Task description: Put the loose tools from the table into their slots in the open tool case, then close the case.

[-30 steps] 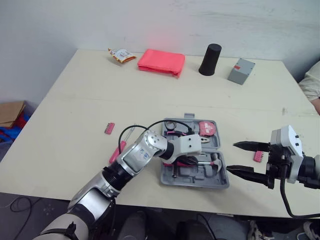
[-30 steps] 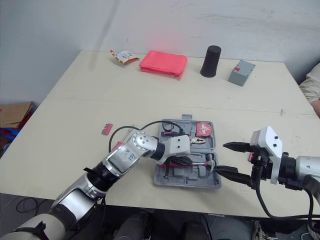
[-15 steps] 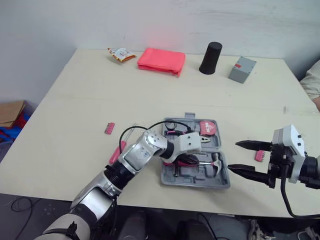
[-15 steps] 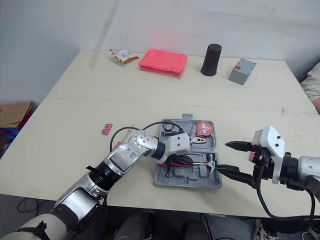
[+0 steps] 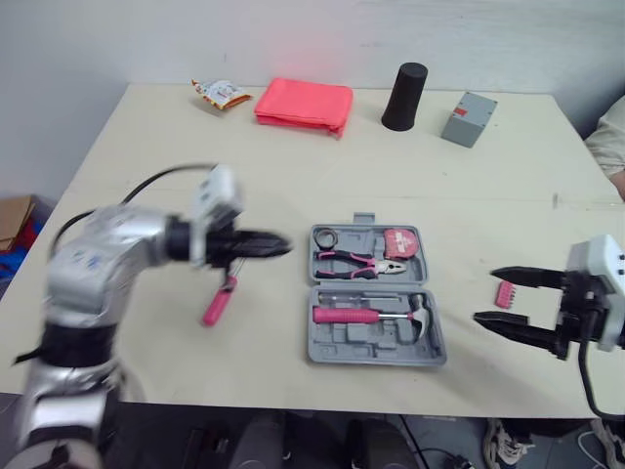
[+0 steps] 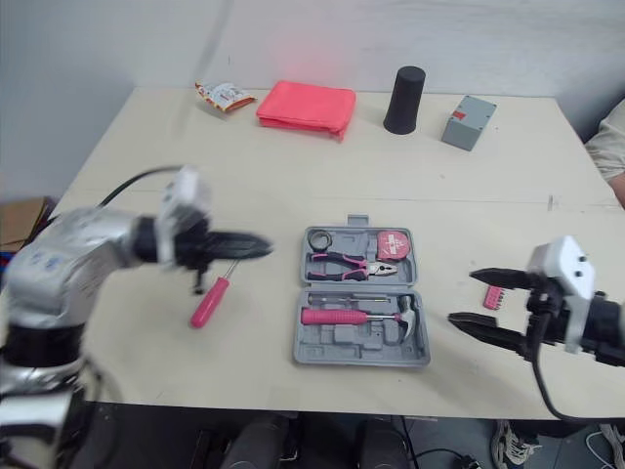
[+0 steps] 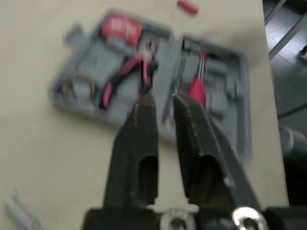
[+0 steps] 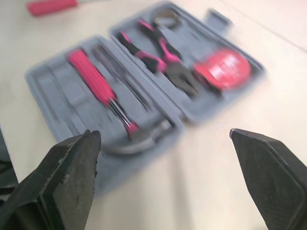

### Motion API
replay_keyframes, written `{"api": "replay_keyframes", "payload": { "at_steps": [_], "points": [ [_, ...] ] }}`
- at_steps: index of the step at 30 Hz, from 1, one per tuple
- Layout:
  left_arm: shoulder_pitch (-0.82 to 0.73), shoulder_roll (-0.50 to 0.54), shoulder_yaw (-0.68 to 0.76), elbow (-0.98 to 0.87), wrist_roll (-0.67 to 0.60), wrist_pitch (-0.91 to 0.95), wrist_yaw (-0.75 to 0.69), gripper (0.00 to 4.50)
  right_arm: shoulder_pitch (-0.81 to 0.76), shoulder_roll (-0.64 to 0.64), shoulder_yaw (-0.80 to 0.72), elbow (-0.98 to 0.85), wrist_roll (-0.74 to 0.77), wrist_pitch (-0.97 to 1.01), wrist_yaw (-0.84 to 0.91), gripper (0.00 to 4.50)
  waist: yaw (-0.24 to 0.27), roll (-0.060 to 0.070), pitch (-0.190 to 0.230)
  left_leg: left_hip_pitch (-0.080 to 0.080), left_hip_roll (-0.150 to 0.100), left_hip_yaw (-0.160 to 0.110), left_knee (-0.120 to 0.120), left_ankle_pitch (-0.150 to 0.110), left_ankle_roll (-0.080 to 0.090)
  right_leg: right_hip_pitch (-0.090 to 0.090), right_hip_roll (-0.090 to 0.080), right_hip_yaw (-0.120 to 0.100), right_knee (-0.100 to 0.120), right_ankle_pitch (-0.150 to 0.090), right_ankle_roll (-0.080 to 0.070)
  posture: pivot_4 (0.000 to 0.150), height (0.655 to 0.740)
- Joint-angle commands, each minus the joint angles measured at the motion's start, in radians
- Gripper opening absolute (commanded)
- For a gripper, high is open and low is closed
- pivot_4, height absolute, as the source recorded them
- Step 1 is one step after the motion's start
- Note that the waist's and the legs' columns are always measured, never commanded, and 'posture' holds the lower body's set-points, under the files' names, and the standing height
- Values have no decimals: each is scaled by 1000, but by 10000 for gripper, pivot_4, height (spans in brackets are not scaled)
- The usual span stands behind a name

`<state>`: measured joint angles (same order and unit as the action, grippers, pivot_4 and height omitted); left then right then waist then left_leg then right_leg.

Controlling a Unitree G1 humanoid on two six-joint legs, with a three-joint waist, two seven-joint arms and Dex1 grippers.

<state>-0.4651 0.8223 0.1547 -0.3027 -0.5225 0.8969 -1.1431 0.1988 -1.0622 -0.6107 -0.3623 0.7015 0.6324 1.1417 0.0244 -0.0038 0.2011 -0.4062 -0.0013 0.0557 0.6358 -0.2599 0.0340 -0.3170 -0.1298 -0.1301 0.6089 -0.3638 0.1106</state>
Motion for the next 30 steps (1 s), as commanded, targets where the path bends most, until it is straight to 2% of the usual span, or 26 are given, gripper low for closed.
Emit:
{"api": "replay_keyframes", "payload": {
  "at_steps": [1, 4, 6, 7, 11, 14, 17, 22, 27, 30],
  "points": [
    [157, 103, 269, -99, -109, 63, -46, 20620, 41, -33, -108, 69, -21, -6, 77, 45000, 5, -2, 2, -1, 0, 0, 0, 0, 0, -2, -1, 0, 0, 0, 0, 1500, 7361],
    [362, 159, 497, -78, -97, 73, -62, 34071, 76, -48, -152, 187, -68, -34, 125, 45000, 14, -2, 2, -1, -1, -1, -2, 0, 0, -2, -4, 2, -3, 0, 0, 1500, 7361],
    [441, 173, 593, -55, -90, 68, -57, 43407, 87, -57, -169, 255, -100, -59, 149, 45000, 14, -2, 2, 0, -1, 1, -4, 0, 0, -5, -4, 4, -3, 0, 0, 1500, 7361],
    [482, 183, 649, -36, -96, 82, -64, 44917, 93, -63, -183, 296, -114, -69, 159, 45000, 16, -2, 2, 0, -1, 1, -5, 0, -1, -5, -4, 4, -3, 0, 0, 1500, 7361],
    [672, 210, 844, 99, -39, 40, -111, 44917, 95, -84, -229, 473, -176, -127, 178, 45000, 5, -1, 3, 0, 0, 4, -8, -3, -6, -8, -4, 5, -3, -1, -1, 1500, 7361],
    [744, 226, 908, 240, 28, -75, -100, 44917, 88, -100, -258, 555, -195, -151, 192, 45000, -1, -1, 3, 0, 0, 6, -9, -2, -4, -10, -4, 5, -2, -2, -4, 1500, 7361],
    [767, 210, 902, 356, 110, -215, -25, 44917, 67, -108, -247, 626, -222, -194, 193, 45000, -3, -1, 3, 1, 2, 9, -10, -3, -6, -12, -3, 7, 0, -2, -4, 1500, 7361],
    [781, 194, 889, 379, 108, -322, -31, 44917, 14, -110, -208, 688, -248, -244, 186, 45000, -6, -1, 3, 0, 3, 12, -10, -7, -6, -18, -4, 13, 3, -2, -4, 1500, 7361],
    [744, 202, 892, 380, 34, -276, -37, 44917, -32, -92, -167, 682, -248, -255, 180, 45000, -10, -1, 3, -1, 3, 17, -12, -5, -11, -24, -4, 17, 9, -3, -5, 1500, 7361],
    [701, 164, 837, 296, 31, -255, 56, 44917, -58, -86, -138, 659, -243, -264, 181, 45000, -17, -1, 3, 0, 4, 17, -12, -4, -11, -24, -4, 17, 11, -3, -5, 1500, 7361]
  ]
}}
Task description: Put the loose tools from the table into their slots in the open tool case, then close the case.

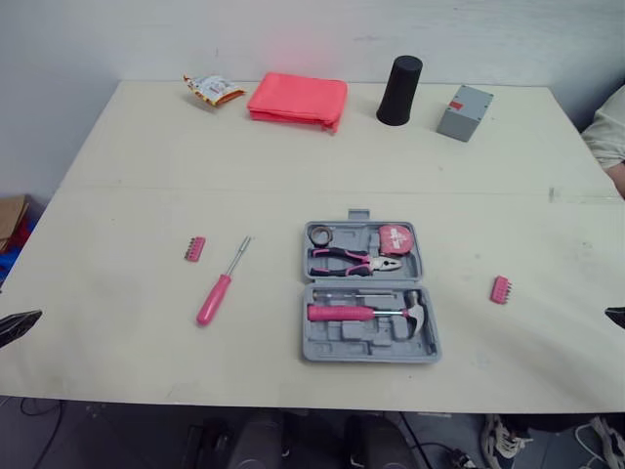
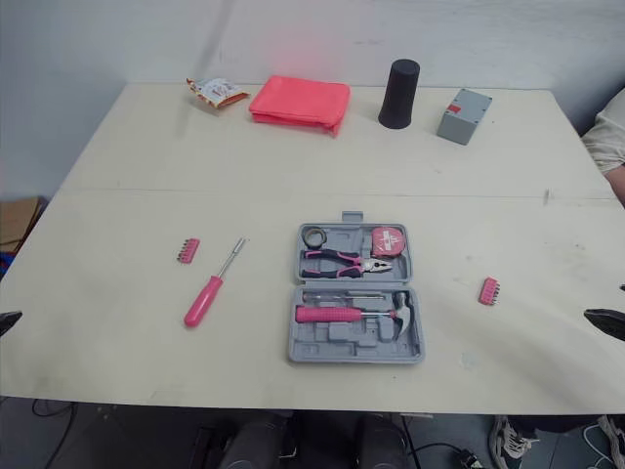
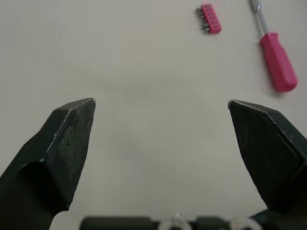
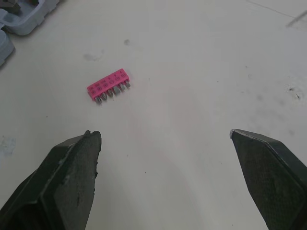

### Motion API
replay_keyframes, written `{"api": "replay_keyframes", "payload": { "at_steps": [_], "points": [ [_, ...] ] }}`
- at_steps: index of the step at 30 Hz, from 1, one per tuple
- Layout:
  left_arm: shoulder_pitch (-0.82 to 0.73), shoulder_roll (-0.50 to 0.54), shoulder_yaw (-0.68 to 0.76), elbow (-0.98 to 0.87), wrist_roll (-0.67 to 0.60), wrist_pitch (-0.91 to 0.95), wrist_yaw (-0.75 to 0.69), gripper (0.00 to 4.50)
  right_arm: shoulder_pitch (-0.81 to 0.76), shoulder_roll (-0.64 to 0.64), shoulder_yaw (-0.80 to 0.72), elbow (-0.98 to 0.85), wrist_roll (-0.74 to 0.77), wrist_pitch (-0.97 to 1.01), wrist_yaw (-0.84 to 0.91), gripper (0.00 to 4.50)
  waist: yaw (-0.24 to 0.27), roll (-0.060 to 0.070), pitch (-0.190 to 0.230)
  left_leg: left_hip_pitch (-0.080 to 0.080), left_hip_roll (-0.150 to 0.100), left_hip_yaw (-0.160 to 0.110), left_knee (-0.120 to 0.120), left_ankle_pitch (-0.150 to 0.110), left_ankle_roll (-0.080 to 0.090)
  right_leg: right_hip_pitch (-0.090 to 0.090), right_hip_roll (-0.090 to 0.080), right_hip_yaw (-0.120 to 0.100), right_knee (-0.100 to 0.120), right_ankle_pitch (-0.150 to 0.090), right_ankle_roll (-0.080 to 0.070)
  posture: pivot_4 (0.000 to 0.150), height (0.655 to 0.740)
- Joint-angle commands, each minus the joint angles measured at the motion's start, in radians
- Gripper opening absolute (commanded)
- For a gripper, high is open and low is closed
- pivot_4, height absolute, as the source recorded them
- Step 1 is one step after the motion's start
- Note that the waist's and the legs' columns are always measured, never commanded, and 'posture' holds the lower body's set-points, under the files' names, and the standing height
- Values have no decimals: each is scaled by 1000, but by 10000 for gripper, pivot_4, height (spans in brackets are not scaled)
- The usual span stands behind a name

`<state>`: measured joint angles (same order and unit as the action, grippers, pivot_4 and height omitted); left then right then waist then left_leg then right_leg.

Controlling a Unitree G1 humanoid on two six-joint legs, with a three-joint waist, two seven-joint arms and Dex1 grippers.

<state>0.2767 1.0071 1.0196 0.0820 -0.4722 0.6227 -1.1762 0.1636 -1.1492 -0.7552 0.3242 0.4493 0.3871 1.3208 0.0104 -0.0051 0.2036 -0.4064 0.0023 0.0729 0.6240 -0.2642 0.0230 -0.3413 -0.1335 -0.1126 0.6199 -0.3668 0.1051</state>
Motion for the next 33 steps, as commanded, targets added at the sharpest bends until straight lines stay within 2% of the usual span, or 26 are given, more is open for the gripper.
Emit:
{"api": "replay_keyframes", "payload": {
  "at_steps": [1, 3, 9, 14, 19, 26, 30, 33],
  "points": [
    [-61, -35, -53, -115, -16, 26, 132, 44917, -31, 2, 16, -39, 15, -18, 3, 45000, -4, 1, 0, 0, 0, 0, 0, 0, 0, 0, 0, 0, 0, 0, 0, 1500, 7361],
    [-92, -70, -95, -186, -23, 56, 203, 44917, -49, 8, 37, -100, 39, 1, 6, 45000, -9, 1, 0, 1, 0, 1, 1, 0, 1, 0, 0, 2, 2, 0, 0, 1500, 7361],
    [-191, -276, -251, -459, -29, 147, 504, 44917, -258, 181, 236, -537, 205, 153, -208, 45000, -27, -1, -1, 1, 3, 2, 3, 4, 3, 0, 3, 3, 5, 0, 0, 1500, 7361],
    [-243, -357, -385, -525, 10, 192, 669, 44917, -386, 295, 411, -759, 320, 252, -317, 45000, -12, -2, -1, 1, 3, 2, 5, 4, 3, 0, 5, 3, 9, 0, 0, 1500, 7361],
    [-316, -396, -514, -447, 81, 154, 762, 44917, -536, 405, 621, -820, 307, 258, -359, 45000, -2, -5, -2, 1, 0, 2, 8, 4, 4, 1, 3, 3, 7, 0, 1, 1500, 7361],
    [-413, -477, -633, -303, 164, 96, 873, 44917, -695, 446, 718, -748, 268, 238, -335, 45000, 9, -6, -2, 0, 0, 2, 8, 4, 5, 0, 3, 3, 8, 0, 1, 1500, 7361],
    [-449, -510, -714, -242, 201, 46, 879, 44917, -728, 460, 737, -733, 265, 232, -330, 45000, 12, -6, -3, 0, 0, 2, 8, 4, 5, 0, 3, 2, 10, 0, 1, 1500, 7361],
    [-476, -540, -721, -206, 204, 56, 907, 44917, -726, 469, 744, -739, 262, 230, -342, 45000, 15, -7, -3, 0, 0, 2, 9, 5, 6, 1, 3, 2, 10, 0, 1, 1500, 7361]
  ]
}}
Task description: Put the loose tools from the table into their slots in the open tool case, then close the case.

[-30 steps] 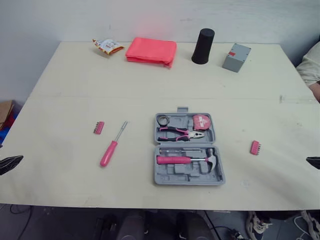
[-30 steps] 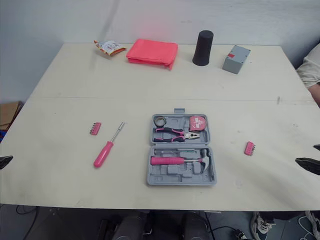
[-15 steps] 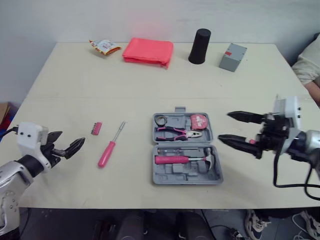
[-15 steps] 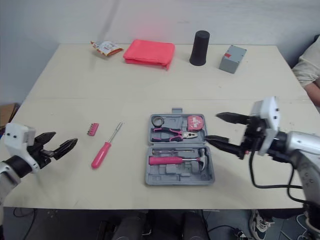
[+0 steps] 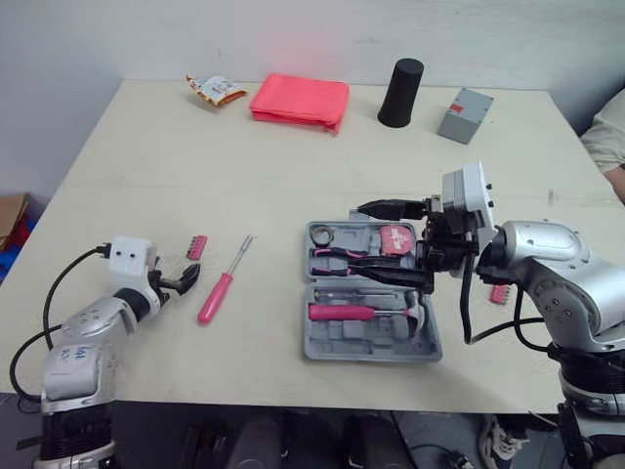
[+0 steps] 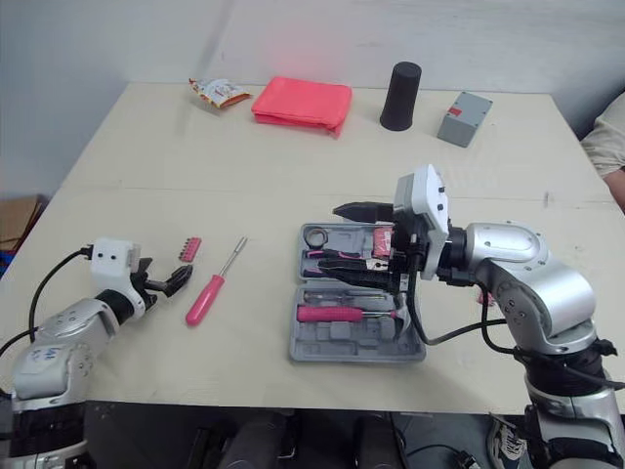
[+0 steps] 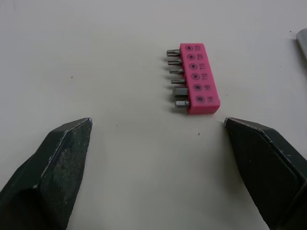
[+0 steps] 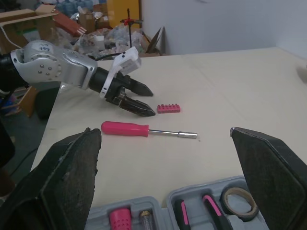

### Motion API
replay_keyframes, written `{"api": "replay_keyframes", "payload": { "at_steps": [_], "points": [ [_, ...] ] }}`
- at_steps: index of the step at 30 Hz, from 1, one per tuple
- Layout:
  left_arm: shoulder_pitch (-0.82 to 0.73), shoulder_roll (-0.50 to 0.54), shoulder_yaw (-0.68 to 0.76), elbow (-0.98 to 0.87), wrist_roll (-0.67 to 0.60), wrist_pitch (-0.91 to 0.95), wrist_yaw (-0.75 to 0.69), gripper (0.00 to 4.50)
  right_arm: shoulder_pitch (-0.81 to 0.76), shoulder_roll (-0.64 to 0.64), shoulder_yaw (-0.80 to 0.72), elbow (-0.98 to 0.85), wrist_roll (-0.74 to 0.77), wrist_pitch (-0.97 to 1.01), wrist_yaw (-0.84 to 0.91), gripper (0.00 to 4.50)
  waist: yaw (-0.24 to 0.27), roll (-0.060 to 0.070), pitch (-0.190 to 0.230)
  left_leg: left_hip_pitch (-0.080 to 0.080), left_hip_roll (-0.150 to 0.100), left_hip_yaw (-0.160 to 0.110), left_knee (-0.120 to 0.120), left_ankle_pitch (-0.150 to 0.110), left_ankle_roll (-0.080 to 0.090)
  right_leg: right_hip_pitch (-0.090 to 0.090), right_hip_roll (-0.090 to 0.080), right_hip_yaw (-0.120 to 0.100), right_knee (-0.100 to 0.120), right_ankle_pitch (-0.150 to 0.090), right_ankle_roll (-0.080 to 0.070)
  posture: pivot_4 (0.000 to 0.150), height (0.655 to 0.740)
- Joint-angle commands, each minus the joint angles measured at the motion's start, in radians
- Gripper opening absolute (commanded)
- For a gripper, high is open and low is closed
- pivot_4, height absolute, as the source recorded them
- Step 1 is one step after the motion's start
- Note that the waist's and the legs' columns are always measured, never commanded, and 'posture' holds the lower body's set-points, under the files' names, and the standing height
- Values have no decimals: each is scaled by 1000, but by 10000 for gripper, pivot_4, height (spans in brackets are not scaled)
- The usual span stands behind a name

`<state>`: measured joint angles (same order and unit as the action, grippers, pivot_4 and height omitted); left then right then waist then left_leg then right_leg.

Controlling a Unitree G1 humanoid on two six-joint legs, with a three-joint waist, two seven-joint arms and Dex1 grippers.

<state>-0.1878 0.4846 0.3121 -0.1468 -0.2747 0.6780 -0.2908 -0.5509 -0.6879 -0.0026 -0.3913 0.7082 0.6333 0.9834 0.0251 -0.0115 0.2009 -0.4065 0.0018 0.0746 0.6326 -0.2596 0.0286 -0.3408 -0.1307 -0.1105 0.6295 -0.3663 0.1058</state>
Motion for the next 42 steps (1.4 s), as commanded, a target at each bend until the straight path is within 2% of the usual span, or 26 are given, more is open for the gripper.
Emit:
{"api": "replay_keyframes", "payload": {
  "at_steps": [1, 17, 20, 26, 27, 32, 35, 42],
  "points": [
    [-18, -25, -12, 29, 9, 0, 29, 44917, -12, 9, -9, -24, 2, -15, -7, 45000, 0, 0, 0, 0, 0, 0, 1, 0, 0, 0, 0, 0, 0, 0, 0, 1500, 7361],
    [-29, -72, -88, 34, 48, -38, 42, 44917, -24, -20, -20, -21, 20, 17, 19, 45000, 1, 0, 0, 0, -1, 0, 1, 0, 1, 1, -1, 0, 0, 0, 0, 1500, 7361],
    [-27, -78, -87, 28, 41, -30, 41, 36926, -21, -24, -13, -14, 11, 15, 31, 45000, 1, 0, 0, 0, -1, 0, 1, 0, 1, 1, -1, 0, 0, 0, 0, 1500, 7361],
    [-19, -83, -90, 21, 40, -25, 38, 9116, -22, -26, -23, -10, 19, 28, 38, 45000, -1, 0, 0, 0, -1, 0, 1, 0, 1, 1, -1, 0, 0, 0, 0, 1500, 7361],
    [-11, -82, -89, 16, 39, -26, 35, 6498, -22, -27, -26, -12, 23, 31, 40, 45000, -1, 0, 0, 0, -1, 0, 1, 0, 1, 1, -1, 0, 0, 0, 0, 1500, 7361],
    [19, -53, -56, -19, 33, -20, 27, 6490, -8, -42, -47, -24, 40, 46, 42, 45000, -2, 0, 0, 0, -1, 0, 1, 0, 1, 1, -1, 0, 0, 0, 0, 1500, 7361],
    [4, 3, -40, -80, 11, -6, -20, 6490, 12, -68, -59, -32, 47, 50, 51, 45000, -2, 0, 0, 0, 0, 0, 1, 0, 1, 1, -1, 0, 0, 0, 0, 1500, 7361],
    [-109, 255, -122, -239, -88, 8, -325, 6490, 60, -133, -90, -44, 61, 57, 79, 45000, 0, -2, 1, 0, 0, 0, 0, 1, 0, 0, 0, 0, -2, 0, 0, 1500, 7361]
  ]
}}
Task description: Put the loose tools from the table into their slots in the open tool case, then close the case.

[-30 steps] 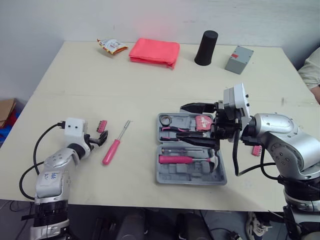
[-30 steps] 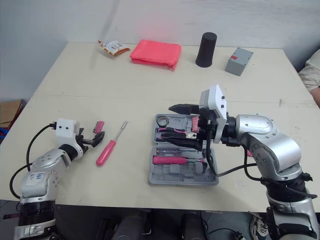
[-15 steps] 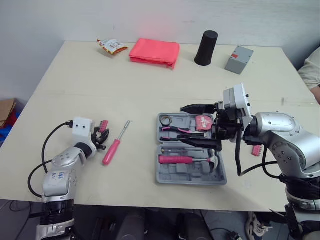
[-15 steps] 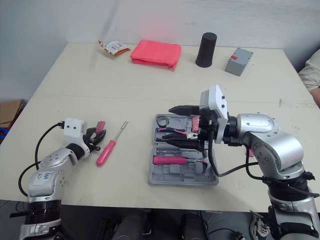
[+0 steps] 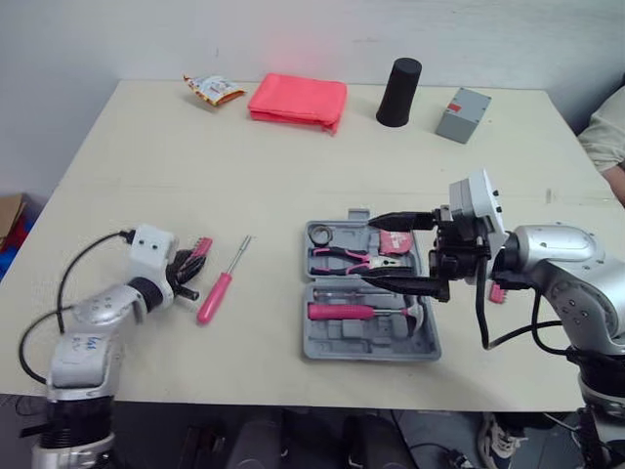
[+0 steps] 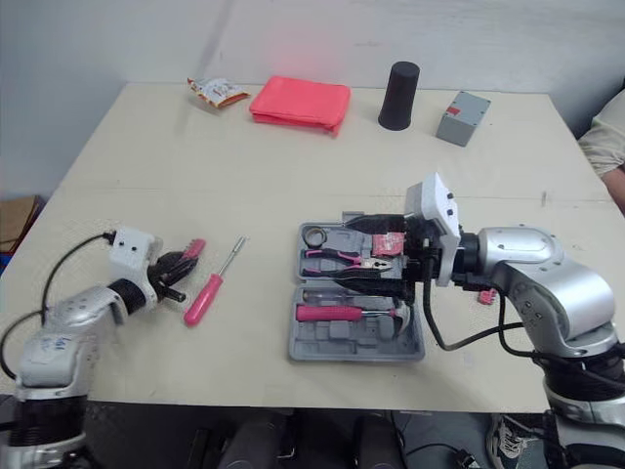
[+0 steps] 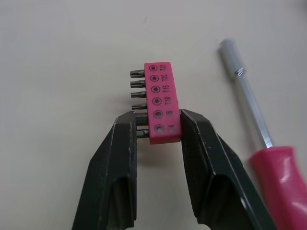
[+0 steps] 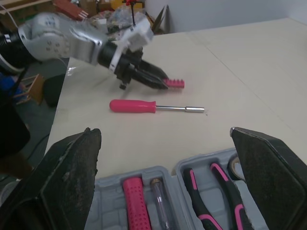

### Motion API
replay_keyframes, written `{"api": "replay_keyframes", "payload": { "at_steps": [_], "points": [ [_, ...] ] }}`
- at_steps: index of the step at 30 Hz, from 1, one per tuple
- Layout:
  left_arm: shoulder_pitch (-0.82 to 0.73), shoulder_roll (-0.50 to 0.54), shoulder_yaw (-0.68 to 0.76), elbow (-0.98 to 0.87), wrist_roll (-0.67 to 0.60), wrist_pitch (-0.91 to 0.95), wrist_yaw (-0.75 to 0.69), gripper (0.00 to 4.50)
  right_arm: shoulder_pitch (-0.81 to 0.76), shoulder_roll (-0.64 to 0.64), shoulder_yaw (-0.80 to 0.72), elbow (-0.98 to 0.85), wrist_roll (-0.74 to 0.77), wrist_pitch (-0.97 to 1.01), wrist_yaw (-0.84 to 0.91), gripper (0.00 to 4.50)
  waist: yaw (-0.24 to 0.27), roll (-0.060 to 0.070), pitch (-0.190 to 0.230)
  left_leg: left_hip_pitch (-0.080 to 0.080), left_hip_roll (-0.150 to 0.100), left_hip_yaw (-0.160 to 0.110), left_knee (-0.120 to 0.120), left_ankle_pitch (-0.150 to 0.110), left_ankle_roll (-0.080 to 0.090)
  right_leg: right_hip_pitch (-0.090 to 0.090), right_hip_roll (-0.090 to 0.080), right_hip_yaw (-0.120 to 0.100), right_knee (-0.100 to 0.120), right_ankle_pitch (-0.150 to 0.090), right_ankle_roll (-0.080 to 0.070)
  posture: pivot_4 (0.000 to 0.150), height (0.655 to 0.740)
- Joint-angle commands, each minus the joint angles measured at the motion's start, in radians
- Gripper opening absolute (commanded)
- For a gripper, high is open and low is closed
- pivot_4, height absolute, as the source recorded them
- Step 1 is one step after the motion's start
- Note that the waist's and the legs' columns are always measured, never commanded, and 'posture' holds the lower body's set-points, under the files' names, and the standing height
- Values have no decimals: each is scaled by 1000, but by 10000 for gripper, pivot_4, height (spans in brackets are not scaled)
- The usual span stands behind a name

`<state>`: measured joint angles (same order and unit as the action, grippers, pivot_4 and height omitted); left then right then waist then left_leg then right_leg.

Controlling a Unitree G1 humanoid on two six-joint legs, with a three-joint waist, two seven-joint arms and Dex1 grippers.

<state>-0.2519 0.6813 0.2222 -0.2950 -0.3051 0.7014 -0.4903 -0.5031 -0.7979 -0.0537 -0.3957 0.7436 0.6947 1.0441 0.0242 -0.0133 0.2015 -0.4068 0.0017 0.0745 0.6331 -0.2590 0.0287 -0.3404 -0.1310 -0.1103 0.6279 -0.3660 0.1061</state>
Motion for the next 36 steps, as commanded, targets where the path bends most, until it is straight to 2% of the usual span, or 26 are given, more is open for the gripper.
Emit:
{"api": "replay_keyframes", "payload": {
  "at_steps": [1, 6, 9, 15, 18, 21, 27, 36],
  "points": [
    [-70, 89, -53, -122, -101, -4, -195, 6490, 26, -30, -45, -46, 28, -3, 19, 45000, 1, 0, 0, 0, 0, 0, 0, 0, 0, 0, 0, 0, -1, 0, 0, 1500, 7361],
    [-168, 148, -144, -199, -290, 97, -411, 6490, 101, -38, -72, -102, 41, 4, -6, 45000, -1, 0, 0, 0, -1, 0, -1, 0, 0, 0, 0, 0, 0, 0, 0, 1500, 7361],
    [-195, 171, -188, -188, -304, 99, -470, 6490, 127, -37, -83, -131, 51, 14, -32, 45000, -5, 0, 0, 0, 0, 0, -1, 0, 0, 0, 1, 1, 0, 0, 0, 1500, 7361],
    [-311, 160, -460, -92, -129, 21, -547, 6490, 240, -68, -127, -198, 59, 22, -56, 45000, 2, 0, 0, 0, 0, 1, -1, 2, 0, 0, 2, 1, 0, 0, 0, 1500, 7361],
    [-348, 144, -545, -109, -114, 51, -581, 6490, 277, -90, -140, -221, 65, 27, -54, 45000, 2, 0, 0, -1, -1, 1, -1, 2, 1, 0, 2, 1, 0, 0, 1, 1500, 7361],
    [-383, 143, -642, -122, -42, 64, -584, 6490, 302, -103, -148, -237, 78, 31, -54, 45000, 2, 0, 0, -1, -1, 1, -1, 2, 2, 0, 2, 1, 0, 0, 1, 1500, 7361],
    [-431, 124, -783, -161, 53, 168, -558, 6490, 323, -108, -146, -243, 87, 27, -64, 45000, 0, 0, 0, -1, -1, 1, -1, 3, 2, 0, 2, 1, 0, 0, 1, 1500, 7361],
    [-490, 62, -864, -173, 134, 313, -474, 6490, 331, -102, -139, -238, 89, 23, -71, 45000, 2, 0, 0, -1, -1, 0, 0, 3, 3, 2, 2, 0, 0, 0, 1, 1500, 7361]
  ]
}}
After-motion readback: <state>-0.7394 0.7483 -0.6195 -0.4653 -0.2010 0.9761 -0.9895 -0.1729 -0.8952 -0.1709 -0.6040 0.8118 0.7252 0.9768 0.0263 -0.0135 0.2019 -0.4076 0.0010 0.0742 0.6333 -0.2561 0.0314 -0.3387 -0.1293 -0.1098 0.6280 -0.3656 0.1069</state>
